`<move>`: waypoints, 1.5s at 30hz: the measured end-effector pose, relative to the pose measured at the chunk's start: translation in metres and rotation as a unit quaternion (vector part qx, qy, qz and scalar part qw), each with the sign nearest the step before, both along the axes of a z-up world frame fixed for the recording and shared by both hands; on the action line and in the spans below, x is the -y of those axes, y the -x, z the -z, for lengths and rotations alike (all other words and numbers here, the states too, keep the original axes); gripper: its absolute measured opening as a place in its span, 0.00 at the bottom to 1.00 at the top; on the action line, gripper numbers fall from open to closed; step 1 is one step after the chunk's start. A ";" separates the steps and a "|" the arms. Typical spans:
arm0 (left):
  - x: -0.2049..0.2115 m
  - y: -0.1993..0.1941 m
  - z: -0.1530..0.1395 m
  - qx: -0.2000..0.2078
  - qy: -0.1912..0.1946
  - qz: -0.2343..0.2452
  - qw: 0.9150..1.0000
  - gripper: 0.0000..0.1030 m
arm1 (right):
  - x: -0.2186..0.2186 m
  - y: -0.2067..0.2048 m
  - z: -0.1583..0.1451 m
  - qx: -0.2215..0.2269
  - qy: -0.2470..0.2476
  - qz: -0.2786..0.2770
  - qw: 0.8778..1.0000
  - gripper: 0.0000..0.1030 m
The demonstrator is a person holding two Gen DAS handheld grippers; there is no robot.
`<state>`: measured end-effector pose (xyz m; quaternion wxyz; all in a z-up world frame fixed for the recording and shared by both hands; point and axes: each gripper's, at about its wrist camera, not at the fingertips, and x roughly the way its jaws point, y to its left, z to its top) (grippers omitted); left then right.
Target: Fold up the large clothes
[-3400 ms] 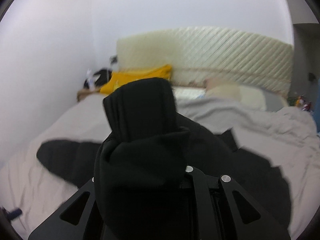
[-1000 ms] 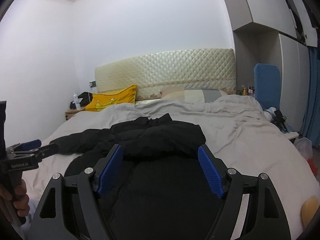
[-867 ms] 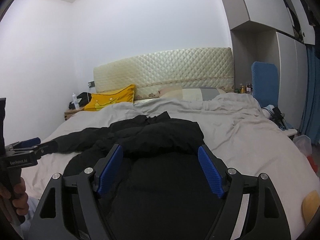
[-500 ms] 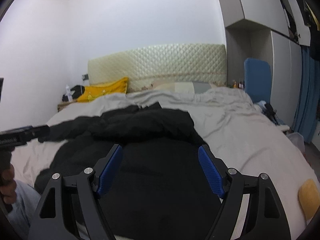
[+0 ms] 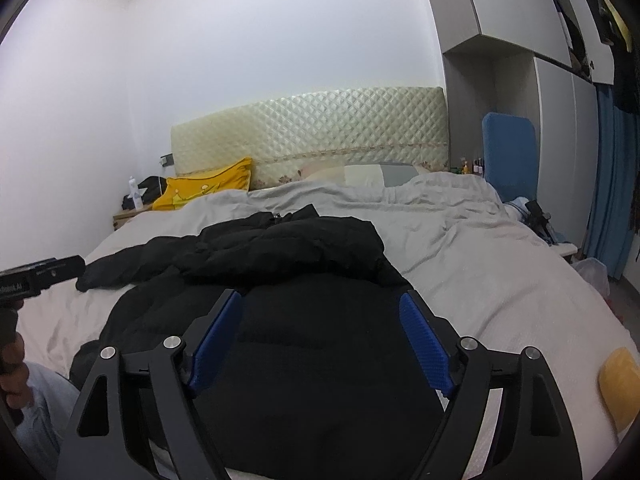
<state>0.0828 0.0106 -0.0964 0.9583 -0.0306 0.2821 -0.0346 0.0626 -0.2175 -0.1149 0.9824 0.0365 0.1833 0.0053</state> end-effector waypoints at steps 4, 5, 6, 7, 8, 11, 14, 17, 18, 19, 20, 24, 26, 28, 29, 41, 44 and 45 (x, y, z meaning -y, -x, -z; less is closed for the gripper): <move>-0.013 0.000 -0.006 0.014 0.002 -0.011 1.000 1.00 | 0.000 0.001 0.000 0.002 0.006 -0.002 1.000 0.81; -0.017 -0.002 -0.007 0.016 0.004 -0.012 1.000 1.00 | 0.000 0.002 0.000 0.003 0.007 -0.003 1.000 0.82; -0.021 -0.004 -0.008 0.016 0.007 -0.012 1.000 1.00 | -0.001 0.002 0.000 0.005 0.007 -0.003 1.000 0.83; -0.025 -0.007 -0.010 0.016 0.009 -0.011 1.000 1.00 | 0.000 0.003 -0.001 0.007 0.008 -0.003 1.000 0.83; -0.029 -0.010 -0.011 0.015 0.009 -0.013 1.000 1.00 | -0.001 0.004 -0.001 0.008 0.009 -0.002 1.000 0.83; -0.039 -0.022 -0.012 0.011 -0.002 -0.017 1.000 1.00 | 0.000 0.003 -0.001 0.008 0.009 -0.002 1.000 0.83; -0.051 -0.030 -0.014 0.017 -0.008 -0.029 0.999 1.00 | 0.001 0.004 0.000 0.007 0.009 -0.003 1.000 0.85; -0.069 -0.040 -0.010 0.005 0.000 -0.028 1.000 1.00 | 0.001 0.003 -0.001 0.009 0.005 -0.006 1.000 0.95; -0.075 -0.044 -0.008 0.000 0.000 -0.030 1.000 1.00 | 0.001 0.004 -0.001 0.010 0.004 -0.006 1.000 0.98; -0.081 -0.047 -0.007 -0.004 0.002 -0.030 1.000 1.00 | 0.002 0.003 -0.001 0.010 0.004 -0.006 1.000 0.98; -0.091 -0.052 -0.005 -0.008 0.004 -0.031 0.999 1.00 | 0.002 0.003 0.000 0.010 0.005 -0.006 1.000 0.99; -0.129 -0.071 0.001 -0.020 0.017 -0.052 0.998 1.00 | -0.001 0.000 0.002 0.004 0.009 -0.007 1.000 1.00; -0.147 -0.081 0.003 -0.022 0.017 -0.058 0.998 1.00 | -0.003 -0.002 0.003 0.000 0.012 -0.005 1.000 1.00; -0.166 -0.094 0.007 -0.027 0.010 -0.061 0.998 1.00 | -0.004 -0.004 0.003 -0.002 0.014 -0.001 1.000 1.00; -0.178 -0.105 0.010 -0.037 0.007 -0.056 0.998 1.00 | -0.004 -0.005 0.004 -0.002 0.015 0.000 1.000 1.00; -0.312 -0.178 0.074 -0.088 0.117 -0.099 0.984 0.99 | -0.006 -0.016 0.009 -0.005 0.001 0.019 1.000 1.00; -0.358 -0.192 0.099 -0.094 0.155 -0.136 0.974 0.99 | -0.008 -0.022 0.011 -0.012 0.006 0.026 1.000 1.00; -0.378 -0.196 0.112 -0.096 0.181 -0.150 0.967 0.99 | -0.010 -0.024 0.012 -0.014 0.008 0.028 0.999 1.00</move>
